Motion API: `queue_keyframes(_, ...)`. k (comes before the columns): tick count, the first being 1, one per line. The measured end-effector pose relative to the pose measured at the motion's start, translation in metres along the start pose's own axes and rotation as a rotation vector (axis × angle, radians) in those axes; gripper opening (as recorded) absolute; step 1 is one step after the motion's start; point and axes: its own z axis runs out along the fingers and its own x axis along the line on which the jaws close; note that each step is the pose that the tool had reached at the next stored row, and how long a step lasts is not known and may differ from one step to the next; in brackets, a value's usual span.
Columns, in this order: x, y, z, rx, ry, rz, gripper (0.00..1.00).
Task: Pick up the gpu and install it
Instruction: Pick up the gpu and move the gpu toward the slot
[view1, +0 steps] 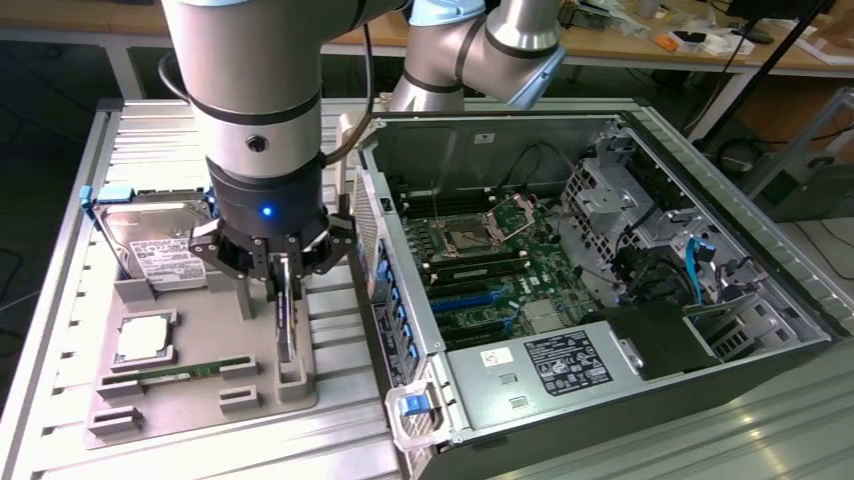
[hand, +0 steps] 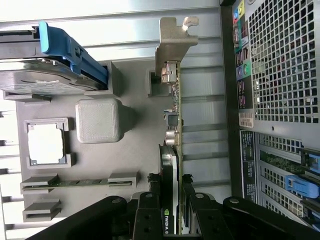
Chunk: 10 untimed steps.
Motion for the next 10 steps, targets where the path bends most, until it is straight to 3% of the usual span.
queue_keyframes(10,-0.0001,0.0001,-0.0034,0.0,0.0,0.0,0.27)
